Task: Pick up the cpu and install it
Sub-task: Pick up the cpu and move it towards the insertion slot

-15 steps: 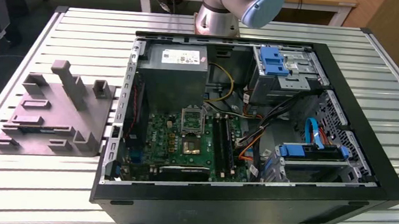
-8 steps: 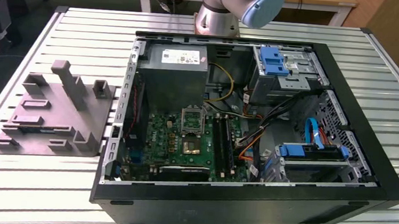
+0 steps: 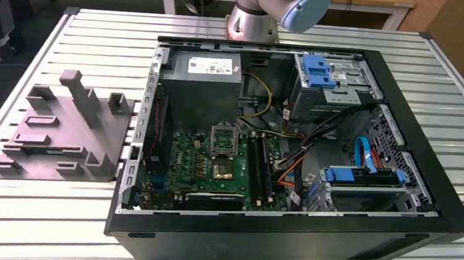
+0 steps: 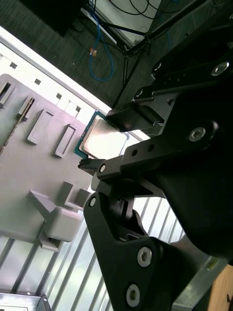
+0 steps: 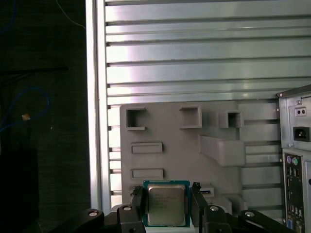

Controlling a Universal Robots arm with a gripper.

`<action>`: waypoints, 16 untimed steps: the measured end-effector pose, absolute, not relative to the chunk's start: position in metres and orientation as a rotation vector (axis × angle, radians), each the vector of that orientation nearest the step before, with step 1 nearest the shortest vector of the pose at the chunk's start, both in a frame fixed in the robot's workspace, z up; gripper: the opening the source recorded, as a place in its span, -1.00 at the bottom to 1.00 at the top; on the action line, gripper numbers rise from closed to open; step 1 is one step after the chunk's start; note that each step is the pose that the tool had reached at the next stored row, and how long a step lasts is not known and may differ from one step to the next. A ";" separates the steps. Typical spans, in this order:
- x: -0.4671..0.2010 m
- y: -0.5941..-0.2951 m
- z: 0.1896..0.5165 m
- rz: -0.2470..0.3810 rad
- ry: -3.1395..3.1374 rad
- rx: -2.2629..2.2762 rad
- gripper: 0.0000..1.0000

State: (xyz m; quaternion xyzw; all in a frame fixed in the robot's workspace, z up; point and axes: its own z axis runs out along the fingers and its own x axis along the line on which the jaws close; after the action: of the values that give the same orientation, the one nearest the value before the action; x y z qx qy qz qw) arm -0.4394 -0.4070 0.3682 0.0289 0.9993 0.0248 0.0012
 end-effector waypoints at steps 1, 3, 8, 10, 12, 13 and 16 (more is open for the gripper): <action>-0.439 -0.407 0.368 0.078 3.137 0.091 -0.06; -0.439 -0.407 0.368 0.078 3.137 0.091 -0.06; -0.437 -0.407 0.368 0.078 3.137 0.091 -0.06; -0.437 -0.407 0.368 0.078 3.137 0.091 -0.06; -0.436 -0.407 0.368 0.078 3.137 0.091 -0.06; -0.436 -0.407 0.368 0.078 3.137 0.091 -0.06; -0.435 -0.407 0.368 0.078 3.137 0.091 -0.06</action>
State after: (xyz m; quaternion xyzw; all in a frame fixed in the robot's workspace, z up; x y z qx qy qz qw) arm -0.4354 -0.4070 0.3682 0.0289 0.9993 0.0247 0.0011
